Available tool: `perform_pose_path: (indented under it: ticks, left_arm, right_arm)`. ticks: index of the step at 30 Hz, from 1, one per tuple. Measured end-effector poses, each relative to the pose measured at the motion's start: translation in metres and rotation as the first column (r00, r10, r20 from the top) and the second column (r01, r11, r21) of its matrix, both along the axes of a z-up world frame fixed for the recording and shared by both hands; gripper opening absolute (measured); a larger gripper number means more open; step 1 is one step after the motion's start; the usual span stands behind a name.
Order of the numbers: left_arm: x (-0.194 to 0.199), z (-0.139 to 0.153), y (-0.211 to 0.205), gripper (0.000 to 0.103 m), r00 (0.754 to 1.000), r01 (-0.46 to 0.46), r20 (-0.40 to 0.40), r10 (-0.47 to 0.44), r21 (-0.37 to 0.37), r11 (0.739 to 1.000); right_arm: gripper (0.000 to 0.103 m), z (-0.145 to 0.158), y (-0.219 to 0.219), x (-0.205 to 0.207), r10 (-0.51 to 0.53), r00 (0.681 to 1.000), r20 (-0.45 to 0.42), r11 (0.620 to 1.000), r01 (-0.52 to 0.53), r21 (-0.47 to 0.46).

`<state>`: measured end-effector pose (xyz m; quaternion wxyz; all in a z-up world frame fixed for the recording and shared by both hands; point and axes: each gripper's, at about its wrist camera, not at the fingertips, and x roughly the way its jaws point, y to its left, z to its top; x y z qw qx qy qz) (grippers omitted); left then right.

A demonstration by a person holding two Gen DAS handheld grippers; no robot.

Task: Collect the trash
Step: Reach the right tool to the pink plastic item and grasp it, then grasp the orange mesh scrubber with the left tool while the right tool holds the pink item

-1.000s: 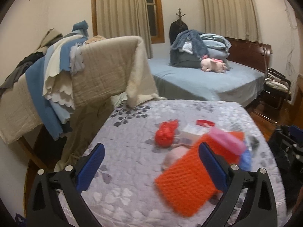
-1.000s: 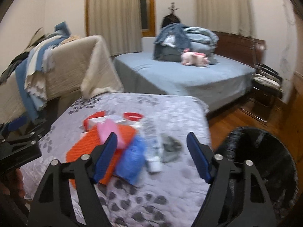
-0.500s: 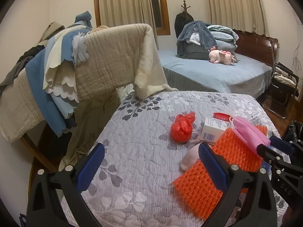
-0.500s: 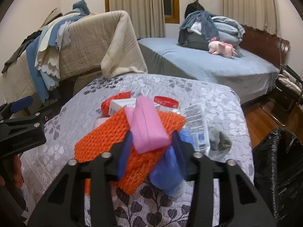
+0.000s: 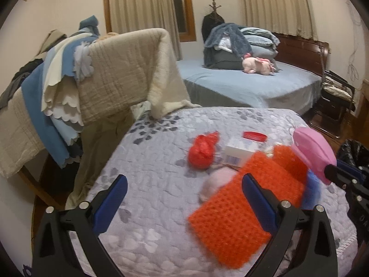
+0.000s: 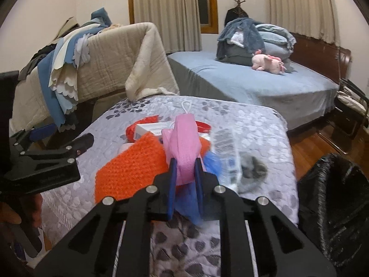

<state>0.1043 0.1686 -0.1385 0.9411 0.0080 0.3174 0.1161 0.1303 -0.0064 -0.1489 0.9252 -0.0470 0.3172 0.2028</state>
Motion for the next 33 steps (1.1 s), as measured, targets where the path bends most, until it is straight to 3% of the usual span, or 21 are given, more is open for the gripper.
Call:
perform_pose_path:
  ticks: [9,16,22,23,27,31,32,33]
  left_arm:
    - [-0.002,-0.023,-0.053,0.097,0.989,0.139,-0.053,-0.140,-0.020,0.990]
    - [0.008,-0.053,-0.072,0.082,0.979,0.160,-0.127,-0.158,0.004,0.987]
    - [0.010,-0.057,-0.065,0.037,0.972,0.178,-0.151,-0.179,-0.022,0.984]
    - [0.009,-0.055,-0.064,0.025,0.972,0.180,-0.146,-0.182,-0.026,0.983]
    - [0.008,-0.048,-0.056,0.012,0.976,0.175,-0.126,-0.180,-0.053,0.983]
    - [0.006,-0.045,-0.054,0.014,0.978,0.165,-0.121,-0.168,-0.032,0.986]
    - [0.005,-0.045,-0.053,0.019,0.980,0.155,-0.119,-0.157,-0.028,0.988]
    - [0.005,-0.046,-0.053,0.042,0.981,0.147,-0.121,-0.149,-0.026,0.989]
  right_arm:
    - [0.015,-0.007,-0.041,-0.010,-0.087,0.996,-0.019,0.996,0.087,-0.015]
    - [0.015,-0.012,-0.056,-0.010,-0.117,0.992,-0.041,0.993,0.116,-0.024]
    - [0.015,-0.014,-0.055,-0.009,-0.109,0.993,-0.048,0.994,0.108,-0.026]
    - [0.015,-0.014,-0.055,-0.009,-0.108,0.993,-0.048,0.994,0.107,-0.025]
    - [0.015,-0.010,-0.054,-0.010,-0.105,0.993,-0.045,0.994,0.104,-0.021]
    - [0.015,-0.008,-0.053,-0.012,-0.105,0.994,-0.039,0.994,0.104,-0.023]
    - [0.015,-0.008,-0.054,-0.011,-0.104,0.994,-0.042,0.994,0.103,-0.023]
    - [0.015,-0.009,-0.053,-0.012,-0.105,0.993,-0.046,0.994,0.104,-0.025]
